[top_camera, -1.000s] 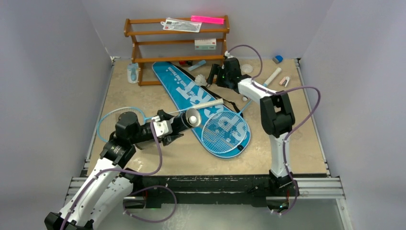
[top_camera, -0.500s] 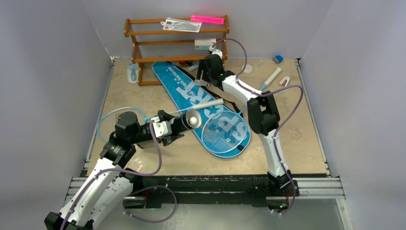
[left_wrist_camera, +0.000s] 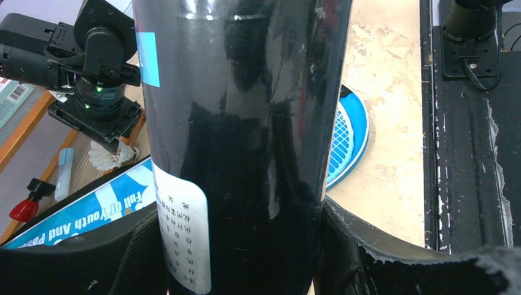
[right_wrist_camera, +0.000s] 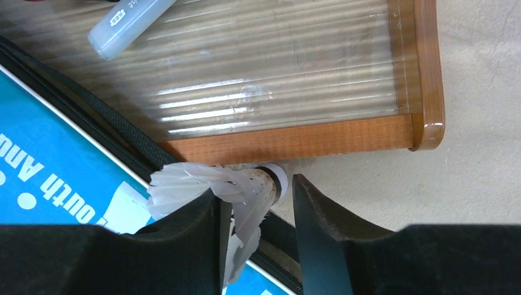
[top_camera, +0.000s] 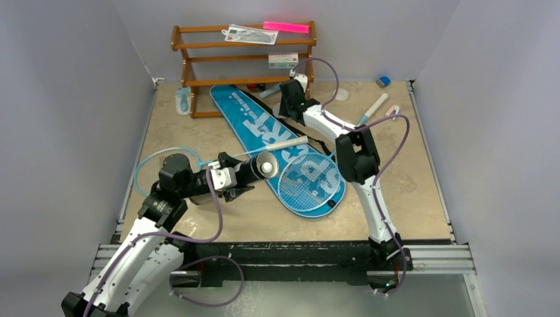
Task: Pack up the badminton gear
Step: Pick up the shuttlecock at the center of the board.
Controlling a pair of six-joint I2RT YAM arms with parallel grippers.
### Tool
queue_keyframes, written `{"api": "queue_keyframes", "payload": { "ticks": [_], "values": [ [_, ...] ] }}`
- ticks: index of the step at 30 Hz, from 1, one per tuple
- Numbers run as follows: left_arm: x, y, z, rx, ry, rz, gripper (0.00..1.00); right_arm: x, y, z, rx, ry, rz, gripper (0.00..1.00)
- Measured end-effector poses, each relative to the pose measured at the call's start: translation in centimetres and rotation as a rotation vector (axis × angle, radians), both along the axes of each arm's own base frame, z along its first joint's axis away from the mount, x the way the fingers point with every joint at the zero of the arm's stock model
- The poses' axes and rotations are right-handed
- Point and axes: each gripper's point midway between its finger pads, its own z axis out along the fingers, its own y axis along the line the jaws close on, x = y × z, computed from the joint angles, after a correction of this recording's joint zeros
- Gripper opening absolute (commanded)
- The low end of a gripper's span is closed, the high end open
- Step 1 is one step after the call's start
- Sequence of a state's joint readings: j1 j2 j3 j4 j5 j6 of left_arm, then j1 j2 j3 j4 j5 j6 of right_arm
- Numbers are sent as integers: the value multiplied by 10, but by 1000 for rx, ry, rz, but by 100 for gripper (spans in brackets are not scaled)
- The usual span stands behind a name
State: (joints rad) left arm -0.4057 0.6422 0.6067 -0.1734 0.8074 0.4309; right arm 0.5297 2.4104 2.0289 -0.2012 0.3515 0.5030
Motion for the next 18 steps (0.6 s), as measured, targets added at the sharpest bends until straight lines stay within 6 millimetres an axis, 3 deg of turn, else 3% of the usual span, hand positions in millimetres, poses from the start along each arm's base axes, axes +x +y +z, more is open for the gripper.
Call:
{"api": "queue_keyframes", "payload": {
  "ticks": [7, 12, 18],
  "values": [
    [0, 0, 0, 3, -6, -1, 30, -17, -6, 8, -14, 2, 5, 14],
    [0, 0, 0, 3, -8, -2, 29, -28, -13, 30, -5, -18, 2, 2],
    [-2, 1, -1, 11, -17, -4, 29, -41, -21, 56, 14, -52, 6, 0]
  ]
}}
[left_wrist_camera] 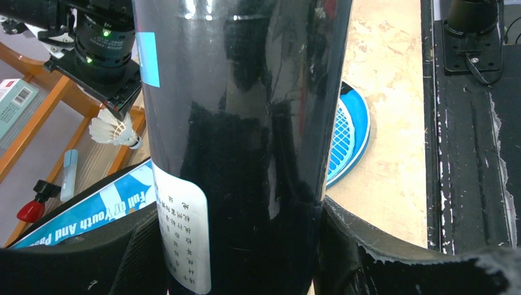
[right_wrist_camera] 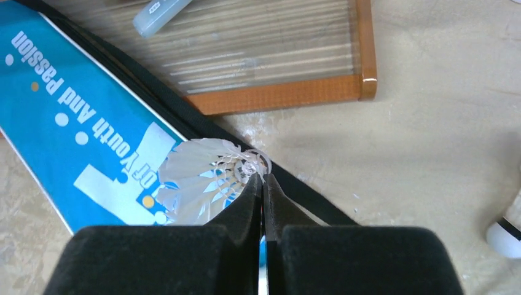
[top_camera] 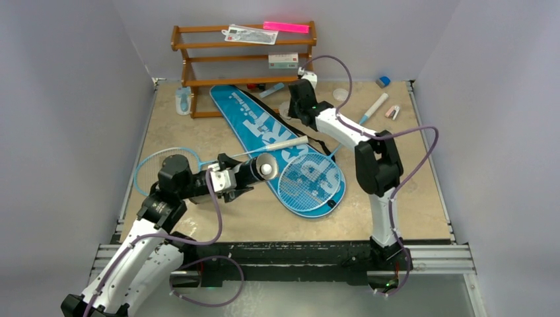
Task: Pack up the badminton gear
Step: Pick up the shuttlecock at the center of the board.
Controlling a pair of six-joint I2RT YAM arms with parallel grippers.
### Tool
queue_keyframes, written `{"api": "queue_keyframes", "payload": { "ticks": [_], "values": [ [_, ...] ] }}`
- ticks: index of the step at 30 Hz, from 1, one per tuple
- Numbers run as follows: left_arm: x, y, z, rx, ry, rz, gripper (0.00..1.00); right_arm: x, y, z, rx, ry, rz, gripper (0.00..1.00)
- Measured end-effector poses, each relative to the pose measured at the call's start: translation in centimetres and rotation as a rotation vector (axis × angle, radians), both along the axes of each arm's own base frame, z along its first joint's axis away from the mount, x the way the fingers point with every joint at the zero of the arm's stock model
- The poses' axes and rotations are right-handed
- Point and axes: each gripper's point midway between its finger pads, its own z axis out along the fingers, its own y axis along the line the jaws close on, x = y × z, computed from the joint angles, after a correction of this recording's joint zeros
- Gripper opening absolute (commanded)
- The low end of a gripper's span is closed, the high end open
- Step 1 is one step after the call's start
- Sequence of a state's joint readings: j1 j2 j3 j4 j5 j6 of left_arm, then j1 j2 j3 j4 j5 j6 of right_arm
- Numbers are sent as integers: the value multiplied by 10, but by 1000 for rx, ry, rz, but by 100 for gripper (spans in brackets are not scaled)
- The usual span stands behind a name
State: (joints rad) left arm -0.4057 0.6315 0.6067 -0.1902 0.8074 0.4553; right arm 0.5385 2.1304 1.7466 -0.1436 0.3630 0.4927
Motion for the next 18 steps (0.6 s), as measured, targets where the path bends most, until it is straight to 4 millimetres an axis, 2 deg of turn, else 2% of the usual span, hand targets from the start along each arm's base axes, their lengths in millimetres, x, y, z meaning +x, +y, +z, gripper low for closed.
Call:
{"api": "queue_keyframes", "payload": {
  "ticks": [6, 10, 15, 18],
  "values": [
    [-3, 1, 1, -1, -6, 0, 29, -29, -8, 11, 18, 13, 41, 0],
    [-4, 2, 3, -3, -17, 0, 29, -59, -7, 27, 62, 38, 123, 0],
    [-5, 3, 4, -2, -25, -1, 29, -107, 9, 51, 161, 91, 312, 0],
    [-5, 3, 3, -1, -24, -1, 29, -143, 11, 50, 188, 160, 422, 0]
  ]
}}
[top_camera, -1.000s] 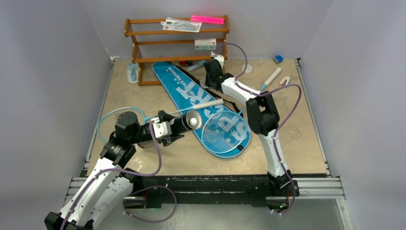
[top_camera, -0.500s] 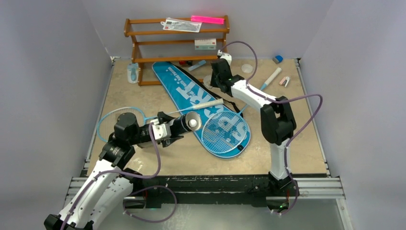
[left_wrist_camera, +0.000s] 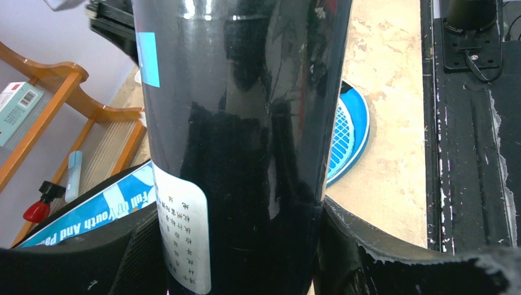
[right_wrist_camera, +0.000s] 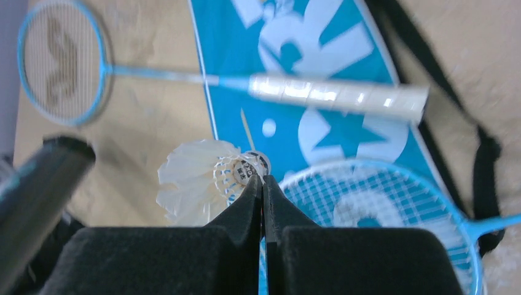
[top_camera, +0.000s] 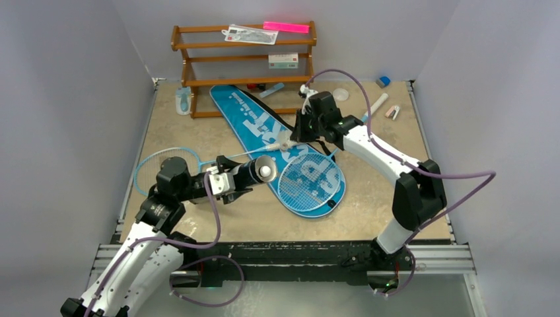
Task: Pack up the badminton gear
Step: Pick up the shuttlecock at the center of the board, then place the shuttlecock in the racket bag.
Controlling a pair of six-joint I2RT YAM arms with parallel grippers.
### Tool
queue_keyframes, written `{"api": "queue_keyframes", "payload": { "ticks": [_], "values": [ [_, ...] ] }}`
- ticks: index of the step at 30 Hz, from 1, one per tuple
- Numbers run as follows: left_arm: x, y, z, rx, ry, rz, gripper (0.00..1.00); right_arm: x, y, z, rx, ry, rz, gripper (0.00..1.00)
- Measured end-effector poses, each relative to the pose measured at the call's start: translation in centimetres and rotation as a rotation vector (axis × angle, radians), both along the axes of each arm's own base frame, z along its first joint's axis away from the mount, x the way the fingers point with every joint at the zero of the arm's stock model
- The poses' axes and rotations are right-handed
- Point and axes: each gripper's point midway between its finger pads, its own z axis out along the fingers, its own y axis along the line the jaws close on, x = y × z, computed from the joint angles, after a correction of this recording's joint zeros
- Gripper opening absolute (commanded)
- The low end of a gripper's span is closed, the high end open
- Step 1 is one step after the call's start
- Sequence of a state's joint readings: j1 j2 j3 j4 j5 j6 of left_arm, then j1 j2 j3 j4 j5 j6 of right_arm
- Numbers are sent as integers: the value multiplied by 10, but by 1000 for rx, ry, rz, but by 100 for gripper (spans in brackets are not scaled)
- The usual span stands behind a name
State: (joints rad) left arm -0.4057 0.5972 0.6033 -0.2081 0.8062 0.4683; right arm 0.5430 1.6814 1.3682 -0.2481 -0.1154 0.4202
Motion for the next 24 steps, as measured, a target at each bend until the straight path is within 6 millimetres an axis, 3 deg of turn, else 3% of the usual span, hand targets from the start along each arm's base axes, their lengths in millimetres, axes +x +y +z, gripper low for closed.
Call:
{"api": "queue_keyframes", "payload": {
  "ticks": [7, 10, 14, 20, 22, 24],
  "values": [
    [0, 0, -7, 10, 14, -1, 29, -77, -20, -38, -41, 186, 151, 0],
    [0, 0, -8, 12, 15, 0, 29, -102, -31, -46, -45, 237, 166, 1],
    [0, 0, -10, 16, 23, 2, 29, -119, -34, -48, -24, 271, 189, 2],
    [1, 0, -12, 21, 34, 2, 29, -125, -43, -65, -23, 331, 174, 14],
    [1, 0, -14, 24, 41, 1, 29, -121, -47, -70, -28, 347, 155, 22],
    [2, 0, -15, 25, 45, 1, 29, -117, -50, -76, -32, 358, 139, 51]
  ]
}}
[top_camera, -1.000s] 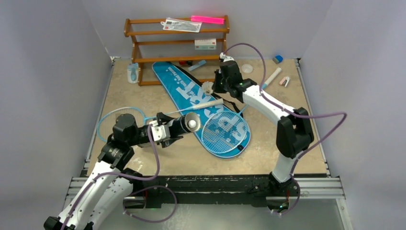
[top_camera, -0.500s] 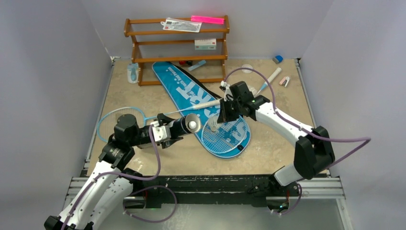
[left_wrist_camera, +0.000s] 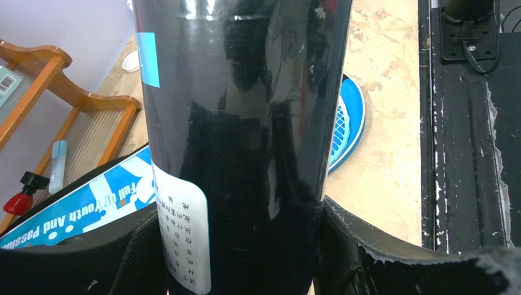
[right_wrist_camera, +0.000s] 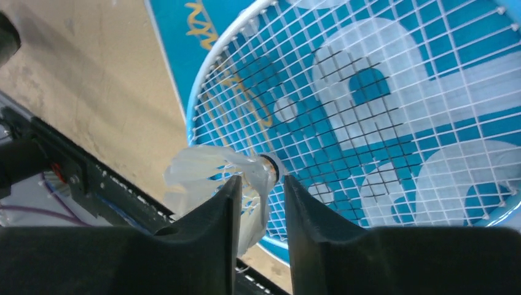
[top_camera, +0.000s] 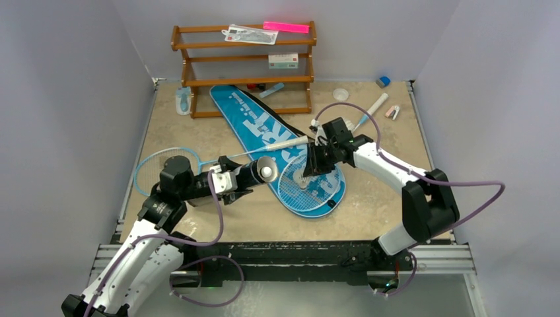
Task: Pack up the badminton gear
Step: Place the shuttlecock in the racket bag.
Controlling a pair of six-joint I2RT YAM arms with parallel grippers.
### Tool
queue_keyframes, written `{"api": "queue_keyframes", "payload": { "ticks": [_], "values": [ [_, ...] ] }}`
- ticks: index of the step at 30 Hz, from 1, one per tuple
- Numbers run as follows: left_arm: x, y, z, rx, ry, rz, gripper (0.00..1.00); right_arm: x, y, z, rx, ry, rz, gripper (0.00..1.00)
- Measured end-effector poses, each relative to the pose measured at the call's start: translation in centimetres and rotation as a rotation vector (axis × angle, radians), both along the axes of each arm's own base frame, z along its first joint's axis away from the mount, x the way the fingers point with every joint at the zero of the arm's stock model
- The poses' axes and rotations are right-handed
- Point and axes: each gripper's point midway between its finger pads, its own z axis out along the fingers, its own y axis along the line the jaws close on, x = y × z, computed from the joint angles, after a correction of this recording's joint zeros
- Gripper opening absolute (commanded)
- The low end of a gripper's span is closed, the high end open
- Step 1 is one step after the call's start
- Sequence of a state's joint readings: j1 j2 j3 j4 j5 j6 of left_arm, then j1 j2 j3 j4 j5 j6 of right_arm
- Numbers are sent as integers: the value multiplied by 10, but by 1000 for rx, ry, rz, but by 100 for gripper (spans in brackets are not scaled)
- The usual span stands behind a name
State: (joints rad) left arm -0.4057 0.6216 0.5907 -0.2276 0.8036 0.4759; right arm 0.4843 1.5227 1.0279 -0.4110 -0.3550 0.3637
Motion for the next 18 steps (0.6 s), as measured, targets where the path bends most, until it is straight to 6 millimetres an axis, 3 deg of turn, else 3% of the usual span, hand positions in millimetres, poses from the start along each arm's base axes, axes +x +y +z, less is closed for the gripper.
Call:
{"api": "queue_keyframes", "payload": {
  "ticks": [5, 8, 12, 18],
  "values": [
    [0, 0, 0, 0, 0, 0, 30, 8, -6, -19, -50, 27, -26, 67],
    [0, 0, 0, 0, -1, 0, 30, 12, -8, -18, -63, 5, -37, 74],
    [0, 0, 1, -1, -3, 0, 30, 20, -11, -3, -62, -70, -48, 86],
    [0, 0, 1, 1, -9, -1, 31, 33, -23, 35, -74, -228, -99, 87]
  ]
}}
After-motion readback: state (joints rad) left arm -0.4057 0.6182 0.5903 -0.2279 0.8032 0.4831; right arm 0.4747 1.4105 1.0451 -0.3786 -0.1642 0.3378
